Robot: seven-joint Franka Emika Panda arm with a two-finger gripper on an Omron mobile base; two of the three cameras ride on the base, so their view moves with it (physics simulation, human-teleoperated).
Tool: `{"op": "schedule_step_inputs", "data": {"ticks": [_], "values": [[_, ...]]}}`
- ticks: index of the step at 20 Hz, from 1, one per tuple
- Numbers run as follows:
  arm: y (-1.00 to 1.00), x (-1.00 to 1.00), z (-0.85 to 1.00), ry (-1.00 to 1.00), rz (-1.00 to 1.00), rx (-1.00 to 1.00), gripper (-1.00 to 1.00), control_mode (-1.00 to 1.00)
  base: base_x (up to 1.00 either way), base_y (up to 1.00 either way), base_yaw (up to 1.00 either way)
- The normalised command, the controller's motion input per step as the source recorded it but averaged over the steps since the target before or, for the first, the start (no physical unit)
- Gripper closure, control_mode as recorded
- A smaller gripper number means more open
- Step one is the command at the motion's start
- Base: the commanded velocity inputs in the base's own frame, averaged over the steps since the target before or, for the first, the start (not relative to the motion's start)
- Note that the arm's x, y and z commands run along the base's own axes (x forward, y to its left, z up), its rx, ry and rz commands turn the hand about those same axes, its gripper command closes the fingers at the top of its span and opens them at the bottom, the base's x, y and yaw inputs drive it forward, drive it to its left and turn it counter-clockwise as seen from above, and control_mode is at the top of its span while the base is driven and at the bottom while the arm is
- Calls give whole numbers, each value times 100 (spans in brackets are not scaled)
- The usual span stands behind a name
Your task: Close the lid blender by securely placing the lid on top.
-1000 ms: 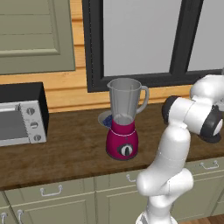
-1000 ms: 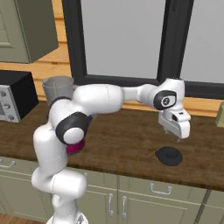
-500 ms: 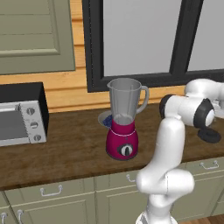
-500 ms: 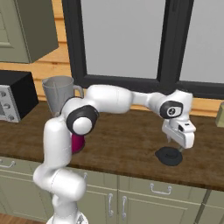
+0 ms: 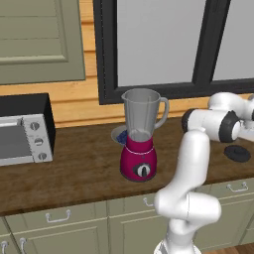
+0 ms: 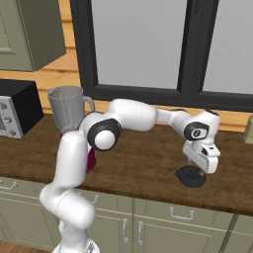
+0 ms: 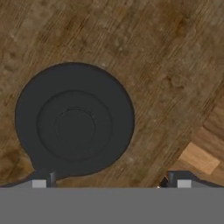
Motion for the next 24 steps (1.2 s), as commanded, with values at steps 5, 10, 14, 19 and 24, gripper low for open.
{"op": "schedule_step_inputs", "data": {"ticks": [5, 10, 14, 19, 24], "values": [[0, 9, -20, 0, 0, 1, -100, -100, 0, 0, 0], [0, 0, -40, 0, 0, 0, -100, -100, 0, 0, 0], [5, 0, -32, 0, 0, 0, -100, -100, 0, 0, 0], [11, 0, -22, 0, 0, 0, -100, -100, 0, 0, 0], [1, 11, -14, -3, -1, 0, -100, -100, 0, 0, 0]]}}
